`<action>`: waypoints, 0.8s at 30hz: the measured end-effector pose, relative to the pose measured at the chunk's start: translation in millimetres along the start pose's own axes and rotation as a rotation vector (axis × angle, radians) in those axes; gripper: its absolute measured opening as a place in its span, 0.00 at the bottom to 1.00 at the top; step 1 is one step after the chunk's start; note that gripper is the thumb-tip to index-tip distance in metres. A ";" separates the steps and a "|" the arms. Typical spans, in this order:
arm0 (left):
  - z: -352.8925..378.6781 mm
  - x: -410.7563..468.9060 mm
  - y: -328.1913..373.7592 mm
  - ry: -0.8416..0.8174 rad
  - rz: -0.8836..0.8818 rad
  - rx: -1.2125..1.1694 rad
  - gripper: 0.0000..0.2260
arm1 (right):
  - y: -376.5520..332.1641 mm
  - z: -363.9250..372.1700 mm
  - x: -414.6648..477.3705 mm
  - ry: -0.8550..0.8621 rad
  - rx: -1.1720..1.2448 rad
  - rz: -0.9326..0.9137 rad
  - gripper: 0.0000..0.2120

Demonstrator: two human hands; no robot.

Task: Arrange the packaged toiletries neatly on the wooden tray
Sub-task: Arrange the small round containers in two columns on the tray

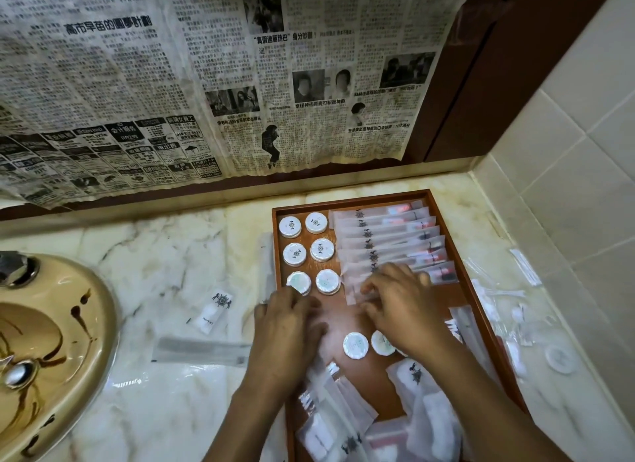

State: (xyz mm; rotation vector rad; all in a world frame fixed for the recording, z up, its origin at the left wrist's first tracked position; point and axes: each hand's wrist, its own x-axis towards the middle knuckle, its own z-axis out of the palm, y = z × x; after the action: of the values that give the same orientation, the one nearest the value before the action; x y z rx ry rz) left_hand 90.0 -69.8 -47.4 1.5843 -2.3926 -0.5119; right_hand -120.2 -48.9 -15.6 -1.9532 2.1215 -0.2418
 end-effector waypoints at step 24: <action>44.4 -10.0 71.6 -0.322 -0.026 -0.297 0.13 | 90.0 -1.6 -91.7 0.119 0.857 0.494 0.08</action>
State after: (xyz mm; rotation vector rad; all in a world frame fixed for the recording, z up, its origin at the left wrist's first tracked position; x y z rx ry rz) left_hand 17.1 -27.8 -58.7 1.4943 -2.3686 -1.1467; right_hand -199.9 50.3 -33.5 -0.9284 1.9851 -0.9807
